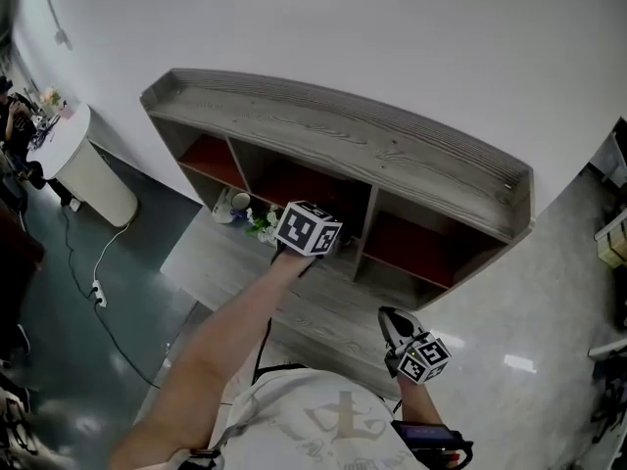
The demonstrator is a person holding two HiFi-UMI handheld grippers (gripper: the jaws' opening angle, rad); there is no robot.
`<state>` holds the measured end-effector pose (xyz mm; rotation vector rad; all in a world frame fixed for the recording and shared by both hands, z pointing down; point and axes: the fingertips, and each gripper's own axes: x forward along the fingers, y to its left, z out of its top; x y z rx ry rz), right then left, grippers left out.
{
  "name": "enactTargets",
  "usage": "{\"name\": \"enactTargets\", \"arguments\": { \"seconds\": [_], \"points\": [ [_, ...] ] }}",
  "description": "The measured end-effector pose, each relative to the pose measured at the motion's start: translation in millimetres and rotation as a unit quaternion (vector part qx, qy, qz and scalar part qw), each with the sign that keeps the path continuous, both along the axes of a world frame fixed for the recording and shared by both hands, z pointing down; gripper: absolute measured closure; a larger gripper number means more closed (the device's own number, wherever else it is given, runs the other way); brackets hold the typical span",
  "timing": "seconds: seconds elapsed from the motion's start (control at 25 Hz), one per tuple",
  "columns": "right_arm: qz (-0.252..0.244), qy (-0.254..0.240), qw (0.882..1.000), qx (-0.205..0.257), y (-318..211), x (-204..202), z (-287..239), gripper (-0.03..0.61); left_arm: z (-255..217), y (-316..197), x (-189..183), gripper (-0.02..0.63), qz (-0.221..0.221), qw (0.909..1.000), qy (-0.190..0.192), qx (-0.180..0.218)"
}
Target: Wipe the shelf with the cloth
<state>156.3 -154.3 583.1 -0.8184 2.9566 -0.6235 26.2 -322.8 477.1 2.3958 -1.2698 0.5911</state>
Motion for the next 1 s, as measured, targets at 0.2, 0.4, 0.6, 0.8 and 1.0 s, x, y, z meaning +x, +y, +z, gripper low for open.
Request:
{"name": "enactTargets", "arguments": {
  "seconds": [0.2, 0.4, 0.6, 0.8, 1.0],
  "points": [
    [0.019, 0.006, 1.0, 0.0, -3, -1, -1, 0.574, 6, -9, 12, 0.51, 0.03, 0.9991, -0.028, -0.012],
    [0.028, 0.01, 1.0, -0.001, -7, -3, 0, 0.574, 12, -14, 8, 0.511, 0.029, 0.9974, -0.058, -0.03],
    [0.028, 0.012, 1.0, -0.004, -12, -11, 2, 0.574, 14, -18, -9, 0.512, 0.005, 0.9976, -0.061, -0.031],
    [0.026, 0.012, 1.0, -0.006, -17, -24, 3, 0.574, 15, -24, -38, 0.512, -0.018, 0.9967, -0.073, -0.029],
    [0.023, 0.013, 1.0, -0.007, -21, -39, 3, 0.574, 16, -30, -70, 0.512, -0.037, 0.9965, -0.071, -0.025]
  ]
}}
